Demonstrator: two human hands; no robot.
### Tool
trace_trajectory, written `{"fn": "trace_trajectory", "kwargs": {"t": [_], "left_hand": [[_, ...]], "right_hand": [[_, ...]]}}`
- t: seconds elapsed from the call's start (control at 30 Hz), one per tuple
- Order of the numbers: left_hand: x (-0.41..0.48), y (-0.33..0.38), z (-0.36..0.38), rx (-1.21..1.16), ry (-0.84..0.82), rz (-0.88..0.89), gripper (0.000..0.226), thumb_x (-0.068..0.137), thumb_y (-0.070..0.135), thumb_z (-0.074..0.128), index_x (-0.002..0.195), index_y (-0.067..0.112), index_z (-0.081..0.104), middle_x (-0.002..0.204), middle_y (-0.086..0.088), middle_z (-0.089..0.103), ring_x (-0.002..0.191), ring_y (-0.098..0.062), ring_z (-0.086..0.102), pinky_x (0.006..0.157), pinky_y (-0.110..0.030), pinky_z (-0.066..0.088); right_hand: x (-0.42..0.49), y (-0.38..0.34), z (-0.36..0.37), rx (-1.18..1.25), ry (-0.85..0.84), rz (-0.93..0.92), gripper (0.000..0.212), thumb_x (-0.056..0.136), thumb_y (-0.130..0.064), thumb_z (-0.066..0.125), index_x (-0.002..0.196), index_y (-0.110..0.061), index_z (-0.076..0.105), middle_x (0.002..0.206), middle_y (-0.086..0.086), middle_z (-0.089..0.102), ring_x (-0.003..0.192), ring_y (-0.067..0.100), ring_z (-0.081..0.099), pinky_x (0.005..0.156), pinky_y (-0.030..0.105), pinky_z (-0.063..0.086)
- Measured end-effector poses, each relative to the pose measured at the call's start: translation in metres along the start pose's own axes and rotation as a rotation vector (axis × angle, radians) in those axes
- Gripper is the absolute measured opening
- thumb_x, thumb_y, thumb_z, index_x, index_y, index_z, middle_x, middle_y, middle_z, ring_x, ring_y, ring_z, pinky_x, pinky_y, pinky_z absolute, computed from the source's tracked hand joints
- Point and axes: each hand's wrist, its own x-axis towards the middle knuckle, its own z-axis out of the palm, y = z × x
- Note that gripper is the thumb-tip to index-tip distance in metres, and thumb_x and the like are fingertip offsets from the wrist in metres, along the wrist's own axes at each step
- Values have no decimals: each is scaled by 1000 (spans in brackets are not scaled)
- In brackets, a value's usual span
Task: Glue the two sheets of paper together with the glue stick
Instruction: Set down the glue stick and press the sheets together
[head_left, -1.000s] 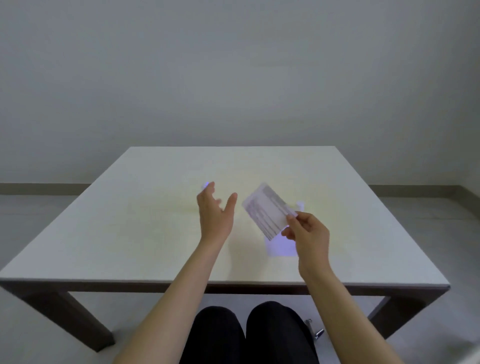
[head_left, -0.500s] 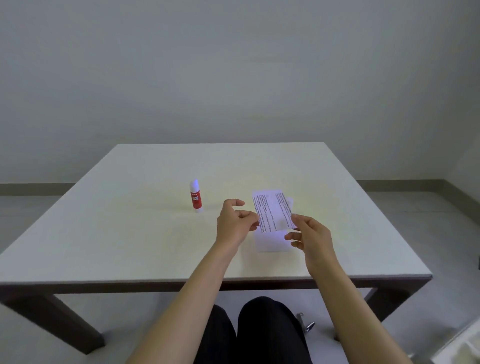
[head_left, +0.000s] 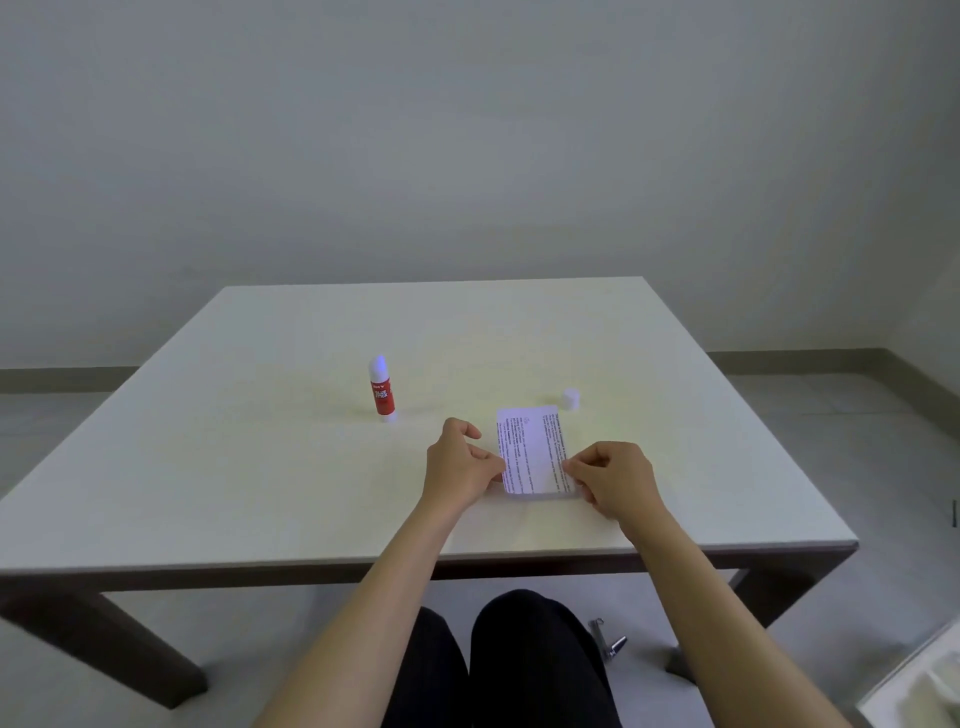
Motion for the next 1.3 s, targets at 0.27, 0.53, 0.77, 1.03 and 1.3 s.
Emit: {"fn": "trace_trajectory", "kwargs": {"t": [0.27, 0.53, 0.77, 1.03, 1.3], "left_hand": [[1, -5, 6, 109, 19, 74, 33, 75, 7, 65, 98, 16, 44, 71, 0, 68, 67, -8, 58, 53, -20, 38], [1, -5, 10, 173, 38, 110, 31, 75, 5, 64, 96, 17, 44, 66, 3, 65, 64, -8, 55, 51, -21, 36], [-3, -6, 14, 292, 55, 191, 29, 75, 3, 60, 92, 18, 41, 73, -2, 69, 69, -15, 58, 58, -27, 44], [1, -7, 13, 679, 20, 411, 46, 84, 13, 59, 127, 16, 42, 124, -4, 53, 115, -22, 49, 79, -31, 45], [18, -14, -5, 1018, -430, 416, 69, 94, 53, 34, 151, 24, 6, 161, 9, 0, 148, -20, -9, 117, -51, -8]], "right_hand": [[1, 0, 3, -72, 21, -39, 20, 80, -9, 67, 61, -10, 61, 41, -3, 53, 26, 2, 41, 37, 14, 32], [1, -3, 4, -206, 6, -88, 14, 78, -2, 60, 64, -1, 60, 47, 2, 53, 42, 16, 48, 48, 23, 40], [4, -3, 7, -290, 6, -107, 25, 77, 1, 56, 57, -10, 47, 61, 5, 56, 56, 25, 51, 55, 27, 42], [9, 0, 13, -365, 24, -197, 12, 80, -2, 59, 87, -10, 54, 67, 5, 50, 66, 26, 49, 60, 32, 42], [-1, 13, 20, -903, 33, -450, 35, 97, -27, 40, 128, -30, 55, 154, -8, 30, 141, 28, 23, 105, 42, 29]]}}
